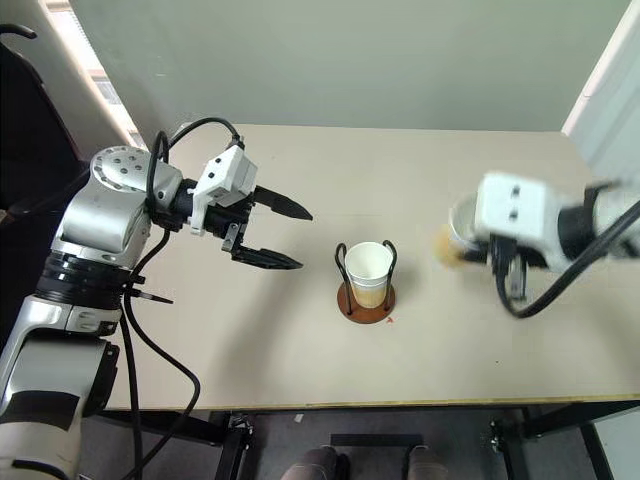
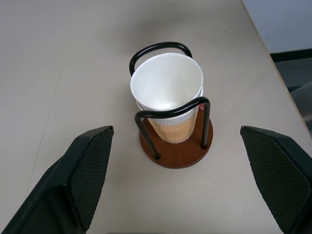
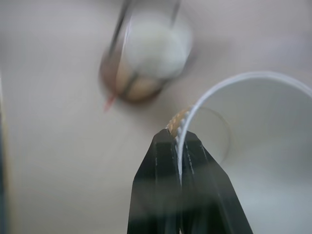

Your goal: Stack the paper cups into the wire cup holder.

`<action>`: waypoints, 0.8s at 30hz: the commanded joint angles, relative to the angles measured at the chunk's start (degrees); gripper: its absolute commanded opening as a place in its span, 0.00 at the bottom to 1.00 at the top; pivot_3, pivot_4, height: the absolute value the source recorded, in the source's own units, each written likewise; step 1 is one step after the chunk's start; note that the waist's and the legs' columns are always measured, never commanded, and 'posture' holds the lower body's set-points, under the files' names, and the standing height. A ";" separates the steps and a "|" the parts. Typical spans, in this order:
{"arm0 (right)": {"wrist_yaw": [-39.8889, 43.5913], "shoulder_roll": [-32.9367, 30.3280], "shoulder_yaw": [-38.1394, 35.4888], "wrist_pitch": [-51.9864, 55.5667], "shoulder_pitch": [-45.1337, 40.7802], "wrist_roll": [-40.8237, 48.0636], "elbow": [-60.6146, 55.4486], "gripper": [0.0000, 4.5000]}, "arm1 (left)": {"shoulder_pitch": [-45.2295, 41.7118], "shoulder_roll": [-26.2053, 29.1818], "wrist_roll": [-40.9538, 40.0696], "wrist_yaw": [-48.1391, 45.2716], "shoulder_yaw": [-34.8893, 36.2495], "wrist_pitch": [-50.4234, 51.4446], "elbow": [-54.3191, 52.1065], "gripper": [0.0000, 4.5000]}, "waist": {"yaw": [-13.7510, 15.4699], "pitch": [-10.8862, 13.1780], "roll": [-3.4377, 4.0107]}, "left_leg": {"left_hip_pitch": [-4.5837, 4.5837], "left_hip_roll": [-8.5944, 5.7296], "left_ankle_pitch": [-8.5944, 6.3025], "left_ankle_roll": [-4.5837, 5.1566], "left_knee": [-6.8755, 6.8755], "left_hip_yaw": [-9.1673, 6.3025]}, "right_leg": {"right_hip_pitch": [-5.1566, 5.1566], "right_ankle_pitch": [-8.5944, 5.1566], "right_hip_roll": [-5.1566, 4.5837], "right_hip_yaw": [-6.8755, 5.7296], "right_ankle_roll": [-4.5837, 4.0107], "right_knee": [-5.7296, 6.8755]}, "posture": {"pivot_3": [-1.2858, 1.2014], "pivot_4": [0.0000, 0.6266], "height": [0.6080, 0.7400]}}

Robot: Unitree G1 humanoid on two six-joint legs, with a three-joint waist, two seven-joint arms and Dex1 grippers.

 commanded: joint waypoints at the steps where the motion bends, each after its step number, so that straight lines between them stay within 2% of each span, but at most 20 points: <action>1: 4.69 4.07 5.54 -0.45 -7.93 -2.37 3.33 0.01 | -1.47 1.18 -1.27 -1.11 3.12 0.58 -0.38 1.00 | -0.07 0.00 -0.01 | 0.00 0.08 0.00 0.00 0.02 -0.06 | 0.00 0.00 -0.02 0.02 -0.05 0.00 | 0.52 0.24 1.00; 3: 6.30 8.18 8.83 -1.45 -12.46 -4.08 5.37 0.01 | -1.45 1.74 -1.54 -0.97 3.57 1.27 -0.68 1.00 | -0.11 0.00 0.00 | -0.01 0.08 0.01 -0.03 0.01 -0.05 | -0.02 -0.01 0.05 -0.05 -0.12 0.00 | 0.52 0.24 1.00; 6: 8.18 12.13 12.17 -3.64 -14.78 -6.65 7.37 0.01 | -1.19 2.02 -1.67 -0.57 3.95 1.90 -1.38 1.00 | -0.11 0.00 0.00 | -0.06 0.12 0.04 -0.07 -0.03 -0.01 | -0.12 -0.03 0.03 -0.04 -0.17 0.04 | 0.52 0.24 1.00; 14: 10.60 19.96 16.79 -10.12 -14.64 -12.67 12.48 0.01 | -2.16 1.42 -1.15 0.83 3.93 1.83 -1.98 1.00 | -0.10 0.00 0.01 | -0.12 0.15 0.02 -0.11 -0.04 -0.09 | -0.15 -0.12 0.00 -0.08 -0.33 0.02 | 0.52 0.24 1.00; 24: 13.27 24.90 21.65 -19.34 -12.02 -21.28 17.47 0.01 | -2.52 0.91 -1.05 1.10 3.69 1.61 -2.86 1.00 | -0.16 0.01 0.01 | -0.12 0.15 0.04 -0.16 -0.03 -0.10 | -0.14 -0.28 0.01 -0.11 -0.69 0.05 | 0.52 0.24 1.00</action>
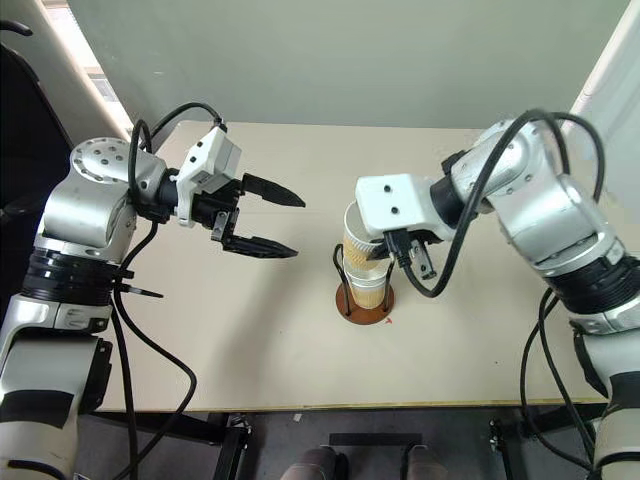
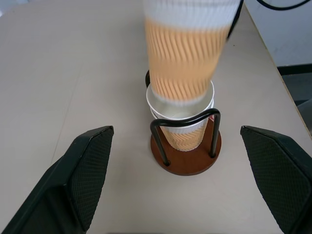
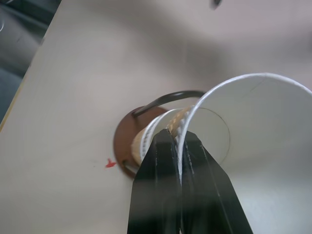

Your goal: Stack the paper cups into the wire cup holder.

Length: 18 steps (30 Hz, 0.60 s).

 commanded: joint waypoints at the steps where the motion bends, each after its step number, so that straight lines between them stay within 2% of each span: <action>1: 1.61 0.21 0.33 -3.44 -0.42 -3.22 0.71 0.01 | -1.69 0.26 -0.13 -0.06 1.47 -0.47 -2.09 1.00 | 0.00 0.00 0.00 | 0.00 0.00 0.00 0.00 0.00 0.00 | 0.00 0.00 0.00 0.01 0.00 0.00 | 0.52 0.24 1.00; 5: 2.42 1.31 1.11 -5.92 -0.40 -6.45 3.10 0.01 | -1.62 0.15 -0.02 0.05 1.41 -0.65 -2.21 1.00 | -0.02 0.00 0.00 | 0.00 0.00 -0.01 -0.01 -0.01 0.00 | 0.00 0.00 0.00 0.01 -0.01 -0.01 | 0.52 0.24 1.00; 12: 2.69 5.87 -3.82 0.36 -4.77 -2.91 5.39 0.51 | -1.57 -0.01 0.26 -0.03 1.26 -1.02 -2.19 1.00 | -0.10 0.00 0.00 | 0.00 0.01 0.01 -0.05 -0.04 0.00 | -0.04 0.01 0.01 0.01 -0.05 0.02 | 0.52 0.24 1.00; 15: 1.57 6.49 -9.28 7.91 -8.85 1.35 7.10 0.73 | -1.44 -0.21 0.80 0.05 1.14 -1.97 -1.84 1.00 | -0.07 0.00 0.01 | -0.02 0.00 0.01 -0.06 -0.05 -0.01 | -0.03 -0.12 0.01 0.00 -0.26 -0.02 | 0.52 0.24 1.00; 18: -1.59 6.68 -15.12 15.38 -10.05 5.23 8.22 0.73 | -1.09 -0.33 0.85 0.69 1.54 -1.89 -1.41 1.00 | -0.06 0.00 0.00 | -0.05 -0.02 -0.01 -0.09 -0.06 -0.01 | -0.04 -0.20 0.01 0.00 -0.39 -0.05 | 0.52 0.24 1.00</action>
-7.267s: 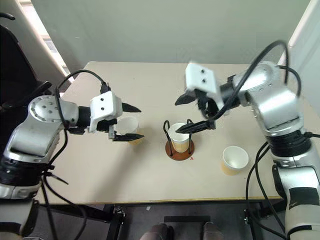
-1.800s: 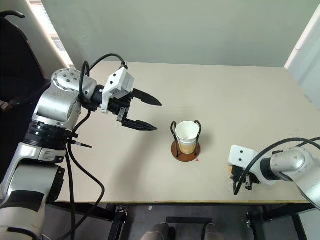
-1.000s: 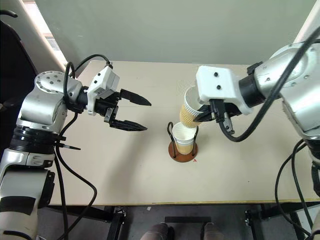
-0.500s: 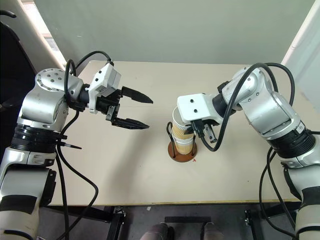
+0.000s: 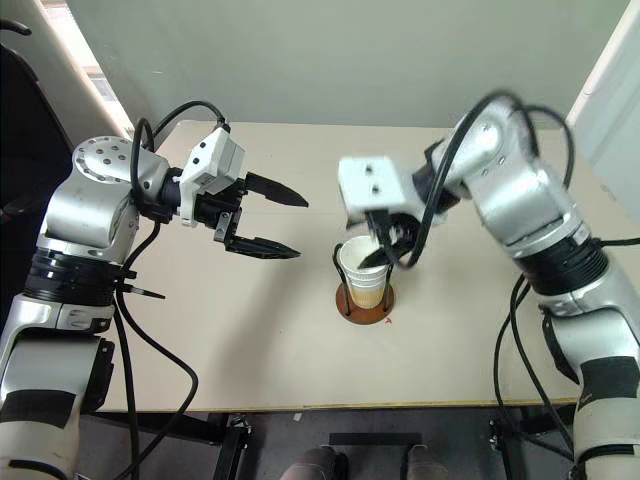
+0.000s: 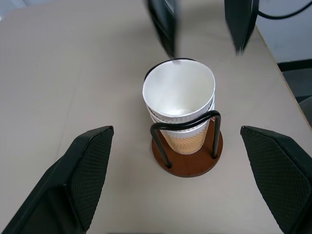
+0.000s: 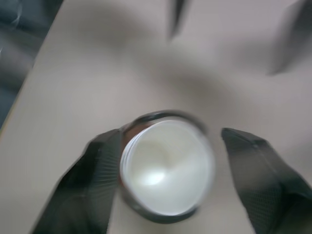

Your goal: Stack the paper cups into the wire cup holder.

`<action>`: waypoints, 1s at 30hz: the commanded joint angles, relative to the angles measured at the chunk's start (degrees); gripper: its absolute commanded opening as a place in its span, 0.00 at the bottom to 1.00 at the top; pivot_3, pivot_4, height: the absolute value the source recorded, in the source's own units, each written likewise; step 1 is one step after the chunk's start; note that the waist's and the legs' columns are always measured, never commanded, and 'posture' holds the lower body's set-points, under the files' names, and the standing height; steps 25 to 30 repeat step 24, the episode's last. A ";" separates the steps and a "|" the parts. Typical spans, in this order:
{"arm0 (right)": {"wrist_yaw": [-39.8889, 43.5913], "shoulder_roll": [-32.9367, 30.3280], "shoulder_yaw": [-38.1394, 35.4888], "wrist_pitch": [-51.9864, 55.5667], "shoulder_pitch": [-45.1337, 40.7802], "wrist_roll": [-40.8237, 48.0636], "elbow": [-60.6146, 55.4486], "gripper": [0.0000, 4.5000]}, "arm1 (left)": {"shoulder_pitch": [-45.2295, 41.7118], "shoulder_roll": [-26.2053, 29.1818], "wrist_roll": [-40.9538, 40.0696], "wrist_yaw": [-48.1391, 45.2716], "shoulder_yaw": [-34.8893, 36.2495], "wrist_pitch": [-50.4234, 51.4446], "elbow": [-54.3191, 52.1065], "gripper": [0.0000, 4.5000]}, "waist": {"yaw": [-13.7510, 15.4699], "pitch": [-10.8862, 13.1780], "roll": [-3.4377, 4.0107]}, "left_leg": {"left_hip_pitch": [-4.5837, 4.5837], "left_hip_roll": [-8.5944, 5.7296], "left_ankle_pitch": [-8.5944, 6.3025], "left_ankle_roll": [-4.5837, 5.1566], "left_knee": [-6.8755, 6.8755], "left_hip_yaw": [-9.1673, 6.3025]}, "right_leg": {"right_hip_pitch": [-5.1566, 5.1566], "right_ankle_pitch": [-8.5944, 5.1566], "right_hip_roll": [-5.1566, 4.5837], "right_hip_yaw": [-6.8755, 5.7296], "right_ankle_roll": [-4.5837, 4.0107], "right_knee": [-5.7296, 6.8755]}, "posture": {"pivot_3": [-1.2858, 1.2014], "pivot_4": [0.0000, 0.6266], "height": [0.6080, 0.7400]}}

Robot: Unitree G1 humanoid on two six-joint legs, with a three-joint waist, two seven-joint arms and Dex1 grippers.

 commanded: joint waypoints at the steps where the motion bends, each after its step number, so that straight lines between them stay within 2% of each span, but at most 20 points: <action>1: -3.84 -0.15 -8.79 8.32 -1.95 5.03 0.49 0.73 | -0.93 0.15 0.04 0.76 1.65 -0.49 -0.88 1.00 | 0.02 0.00 0.00 | 0.00 0.00 -0.02 -0.02 0.00 -0.01 | 0.00 -0.03 0.00 0.00 -0.04 0.01 | 0.52 0.24 1.00; 6: -14.21 -4.90 -18.41 14.22 8.81 5.10 -0.19 0.73 | 2.00 -0.09 -0.38 5.36 3.73 1.25 -1.00 1.00 | 0.39 -0.02 -0.06 | 0.16 0.00 -0.06 -0.10 -0.01 -0.11 | 0.18 -0.03 0.01 -0.05 -0.04 0.00 | 0.52 0.24 1.00; 10: -21.71 -7.42 -24.19 15.26 18.10 4.83 -1.87 0.73 | 3.51 -0.05 0.75 10.18 5.45 1.37 0.21 1.00 | 0.45 0.00 -0.02 | 0.13 0.00 -0.01 -0.19 -0.01 -0.05 | 0.10 0.36 0.01 0.01 0.62 0.04 | 0.52 0.24 1.00; 17: -34.40 -6.97 -38.31 19.81 37.70 6.29 -6.35 0.73 | 8.22 2.93 -0.17 19.89 14.00 4.45 6.18 1.00 | 0.36 0.00 -0.01 | 0.32 0.05 0.08 -0.30 -0.24 0.00 | 0.14 0.38 0.03 0.02 0.66 0.11 | 0.52 0.24 1.00; 23: -40.71 -5.25 -41.97 19.93 41.62 8.17 -7.76 0.73 | 15.33 5.10 0.20 24.91 18.27 4.57 7.36 1.00 | 0.04 0.00 0.00 | 0.35 0.04 0.12 -0.35 -0.33 0.09 | 0.05 0.44 0.05 0.13 0.69 0.15 | 0.52 0.24 1.00; 30: -41.38 -4.96 -42.27 20.02 41.26 8.76 -8.00 0.73 | 15.78 5.09 -0.07 25.56 18.75 5.01 7.29 1.00 | 0.04 0.00 0.00 | 0.36 0.04 0.12 -0.35 -0.33 0.07 | 0.07 0.44 0.07 0.11 0.69 0.16 | 0.52 0.24 1.00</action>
